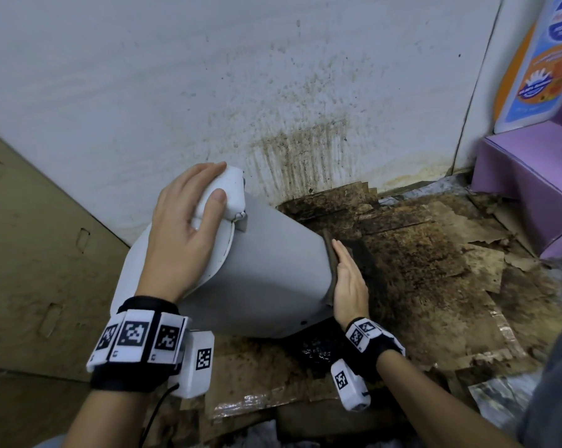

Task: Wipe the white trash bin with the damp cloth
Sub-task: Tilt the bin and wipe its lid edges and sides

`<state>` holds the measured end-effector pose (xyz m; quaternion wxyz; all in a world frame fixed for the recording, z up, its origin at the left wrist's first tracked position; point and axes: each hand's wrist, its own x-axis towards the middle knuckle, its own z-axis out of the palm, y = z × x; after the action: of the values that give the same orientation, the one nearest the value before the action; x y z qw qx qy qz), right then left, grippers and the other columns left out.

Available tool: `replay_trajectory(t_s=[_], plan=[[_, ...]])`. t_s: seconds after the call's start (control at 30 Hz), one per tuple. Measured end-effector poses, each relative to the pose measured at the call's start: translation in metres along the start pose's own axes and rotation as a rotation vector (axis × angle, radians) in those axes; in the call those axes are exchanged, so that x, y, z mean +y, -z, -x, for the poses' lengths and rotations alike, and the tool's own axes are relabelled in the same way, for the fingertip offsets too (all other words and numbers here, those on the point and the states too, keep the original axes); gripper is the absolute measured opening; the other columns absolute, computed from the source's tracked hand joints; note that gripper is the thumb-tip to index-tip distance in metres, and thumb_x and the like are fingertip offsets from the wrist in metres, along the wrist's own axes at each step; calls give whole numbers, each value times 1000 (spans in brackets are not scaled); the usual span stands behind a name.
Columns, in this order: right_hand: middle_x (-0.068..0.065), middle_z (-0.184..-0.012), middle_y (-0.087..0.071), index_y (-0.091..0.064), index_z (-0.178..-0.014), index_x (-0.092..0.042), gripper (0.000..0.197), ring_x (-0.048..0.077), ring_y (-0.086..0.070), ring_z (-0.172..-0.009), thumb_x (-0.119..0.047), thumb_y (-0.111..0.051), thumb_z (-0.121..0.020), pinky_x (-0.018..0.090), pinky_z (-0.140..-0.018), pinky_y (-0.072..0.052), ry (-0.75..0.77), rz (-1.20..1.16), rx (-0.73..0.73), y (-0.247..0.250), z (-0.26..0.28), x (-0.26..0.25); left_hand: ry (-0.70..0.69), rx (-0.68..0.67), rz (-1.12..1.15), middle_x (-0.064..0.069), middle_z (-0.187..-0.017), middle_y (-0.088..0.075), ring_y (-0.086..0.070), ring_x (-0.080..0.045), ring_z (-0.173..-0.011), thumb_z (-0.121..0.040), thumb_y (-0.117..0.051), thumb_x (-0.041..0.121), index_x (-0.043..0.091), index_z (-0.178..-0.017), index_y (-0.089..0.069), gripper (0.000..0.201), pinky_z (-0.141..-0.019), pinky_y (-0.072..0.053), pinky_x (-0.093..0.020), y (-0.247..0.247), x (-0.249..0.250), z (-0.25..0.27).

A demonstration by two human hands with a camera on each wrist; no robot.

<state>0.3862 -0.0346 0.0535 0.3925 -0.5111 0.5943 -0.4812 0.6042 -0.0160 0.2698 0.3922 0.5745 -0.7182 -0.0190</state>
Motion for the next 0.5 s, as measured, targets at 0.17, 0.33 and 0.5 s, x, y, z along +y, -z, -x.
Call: replay_trajectory(t_s=[0.17, 0.33, 0.5], plan=[[-10, -156, -43, -48, -150, -21, 63, 5, -33, -146, -35, -21, -95, 33, -124, -24, 22, -24, 35, -5, 3, -2, -1, 6, -14, 9, -145, -53, -41, -5, -136, -106, -42, 34, 26, -141, -56, 39, -115, -29, -26, 0, 0, 3], [-6, -160, -39, -44, -152, -19, 75, 11, -30, -150, -45, -14, -88, 33, -124, -22, 57, 50, 73, -15, 1, -7, -14, -11, -56, 8, -146, -52, -42, -10, -135, -106, -39, 33, 25, -142, -55, 40, -111, -25, -16, 3, -1, 3], [-4, -162, -34, -39, -155, -17, 75, 11, -25, -152, -42, -10, -90, 33, -125, -17, 148, 87, 58, -38, 9, -50, -12, -17, -66, 9, -146, -51, -42, -12, -134, -106, -38, 33, 26, -142, -53, 39, -108, -24, -11, 5, -2, 6]])
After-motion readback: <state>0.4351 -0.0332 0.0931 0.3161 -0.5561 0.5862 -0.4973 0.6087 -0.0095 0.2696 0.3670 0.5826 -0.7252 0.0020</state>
